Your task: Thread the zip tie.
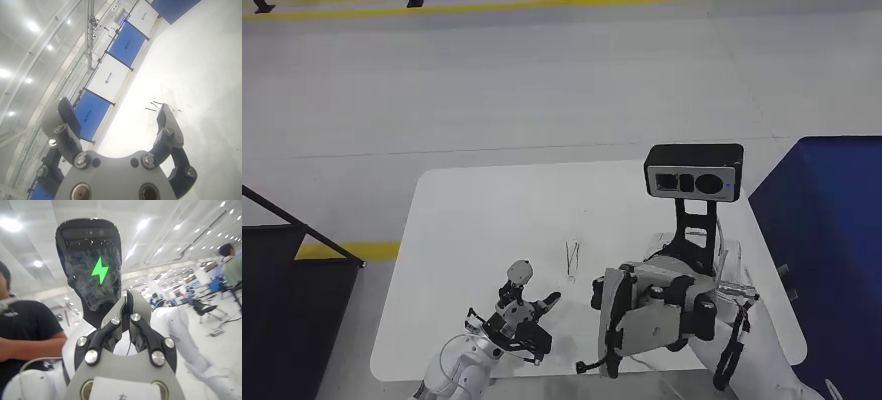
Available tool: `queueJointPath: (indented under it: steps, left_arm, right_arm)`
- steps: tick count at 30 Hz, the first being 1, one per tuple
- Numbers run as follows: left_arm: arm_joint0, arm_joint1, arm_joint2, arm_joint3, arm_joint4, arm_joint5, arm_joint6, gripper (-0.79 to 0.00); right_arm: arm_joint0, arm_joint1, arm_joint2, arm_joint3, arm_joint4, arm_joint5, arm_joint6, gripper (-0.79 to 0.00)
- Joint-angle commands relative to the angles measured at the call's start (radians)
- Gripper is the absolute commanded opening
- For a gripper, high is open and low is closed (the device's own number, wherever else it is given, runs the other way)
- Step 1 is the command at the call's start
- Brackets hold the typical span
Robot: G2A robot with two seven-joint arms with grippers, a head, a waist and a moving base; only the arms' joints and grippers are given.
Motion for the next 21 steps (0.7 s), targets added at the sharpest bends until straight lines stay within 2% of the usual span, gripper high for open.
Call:
queueJointPath:
  steps: [1, 4, 7, 10, 12, 15, 21]
  left_arm:
    - [0.0, 0.0, 0.0, 0.0, 0.0, 0.0, 0.0, 0.0]
    - [0.0, 0.0, 0.0, 0.0, 0.0, 0.0, 0.0, 0.0]
    - [0.0, 0.0, 0.0, 0.0, 0.0, 0.0, 0.0, 0.0]
    - [0.0, 0.0, 0.0, 0.0, 0.0, 0.0, 0.0, 0.0]
    - [0.0, 0.0, 0.0, 0.0, 0.0, 0.0, 0.0, 0.0]
    - [0.0, 0.0, 0.0, 0.0, 0.0, 0.0, 0.0, 0.0]
    - [0.0, 0.0, 0.0, 0.0, 0.0, 0.0, 0.0, 0.0]
  right_arm:
    - [0.004, -0.004, 0.0, -0.009, -0.063, -0.081, -0.013, -0.785]
    - [0.008, -0.009, -0.002, -0.016, -0.11, -0.127, -0.029, -0.785]
    - [0.011, -0.011, -0.009, -0.018, -0.134, -0.123, -0.039, -0.785]
    - [0.014, -0.01, -0.051, -0.006, -0.068, 0.018, -0.008, -0.785]
    - [0.002, -0.007, -0.075, 0.03, 0.014, 0.177, -0.006, -0.785]
    - [-0.012, -0.004, -0.065, 0.032, 0.1, 0.301, -0.026, -0.785]
    - [-0.027, -0.001, -0.043, 0.023, 0.048, 0.317, 0.0, -0.785]
